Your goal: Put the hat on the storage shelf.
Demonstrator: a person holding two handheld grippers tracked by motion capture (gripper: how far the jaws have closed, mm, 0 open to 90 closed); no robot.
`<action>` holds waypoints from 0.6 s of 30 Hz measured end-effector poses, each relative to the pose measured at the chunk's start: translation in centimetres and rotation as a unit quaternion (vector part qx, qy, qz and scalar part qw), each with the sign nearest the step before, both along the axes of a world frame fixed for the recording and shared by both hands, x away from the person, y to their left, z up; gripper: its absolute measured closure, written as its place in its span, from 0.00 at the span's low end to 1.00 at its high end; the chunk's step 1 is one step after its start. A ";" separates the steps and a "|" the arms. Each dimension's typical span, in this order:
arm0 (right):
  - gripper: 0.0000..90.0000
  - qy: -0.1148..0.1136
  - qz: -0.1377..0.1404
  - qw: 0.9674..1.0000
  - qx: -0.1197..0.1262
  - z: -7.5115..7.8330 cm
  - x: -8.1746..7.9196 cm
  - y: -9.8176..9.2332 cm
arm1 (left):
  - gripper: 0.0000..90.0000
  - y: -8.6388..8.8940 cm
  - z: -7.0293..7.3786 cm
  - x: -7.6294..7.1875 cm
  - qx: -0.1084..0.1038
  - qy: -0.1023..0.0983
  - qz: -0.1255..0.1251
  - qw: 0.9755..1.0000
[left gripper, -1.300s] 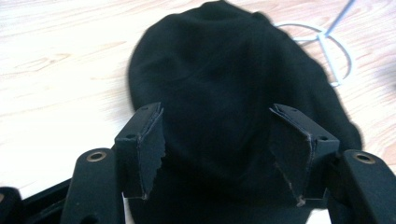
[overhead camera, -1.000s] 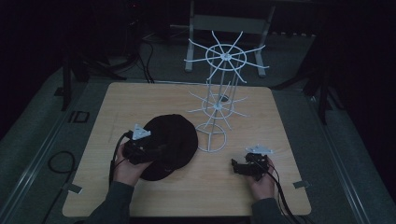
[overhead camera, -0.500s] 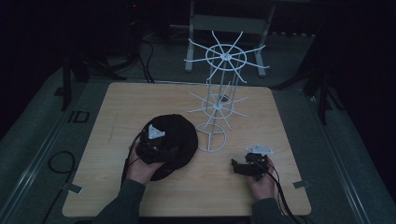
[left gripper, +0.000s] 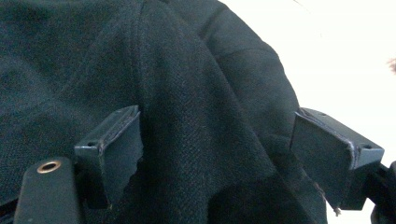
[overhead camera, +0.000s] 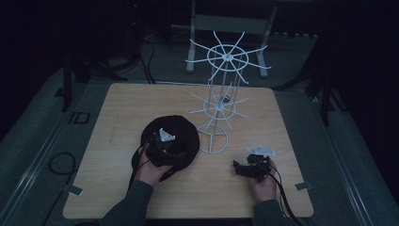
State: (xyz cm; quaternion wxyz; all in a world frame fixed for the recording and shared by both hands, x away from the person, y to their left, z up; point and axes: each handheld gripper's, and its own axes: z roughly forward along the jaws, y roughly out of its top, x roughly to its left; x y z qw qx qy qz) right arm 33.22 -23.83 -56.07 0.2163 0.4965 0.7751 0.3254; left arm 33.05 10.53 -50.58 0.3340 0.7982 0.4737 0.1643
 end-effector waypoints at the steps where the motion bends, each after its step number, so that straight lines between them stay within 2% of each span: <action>1: 0.13 0.000 0.000 1.000 0.000 0.0 0.0 0.0 | 0.20 -0.1 -0.1 0.0 0.001 0.000 0.003 1.000; 4: 0.12 0.000 0.000 1.000 0.000 0.0 0.0 0.0 | 0.20 -0.3 -0.6 0.1 0.016 0.002 0.007 1.000; 8: 0.13 0.000 0.000 1.000 0.000 0.0 0.0 0.0 | 0.24 -0.5 -0.8 -0.1 0.038 -0.010 0.019 0.999; 9: 0.12 0.000 0.000 1.000 0.000 0.0 0.0 0.0 | 0.28 -0.6 -0.8 -0.1 0.053 -0.014 0.022 0.998; 12: 0.12 0.000 0.000 1.000 0.000 0.0 0.0 0.0 | 0.41 -0.7 -0.8 -0.2 0.074 -0.023 0.031 0.997; 18: 0.13 0.000 0.000 1.000 0.000 0.0 0.0 0.0 | 0.68 -0.6 -0.7 0.0 0.092 -0.011 0.029 0.995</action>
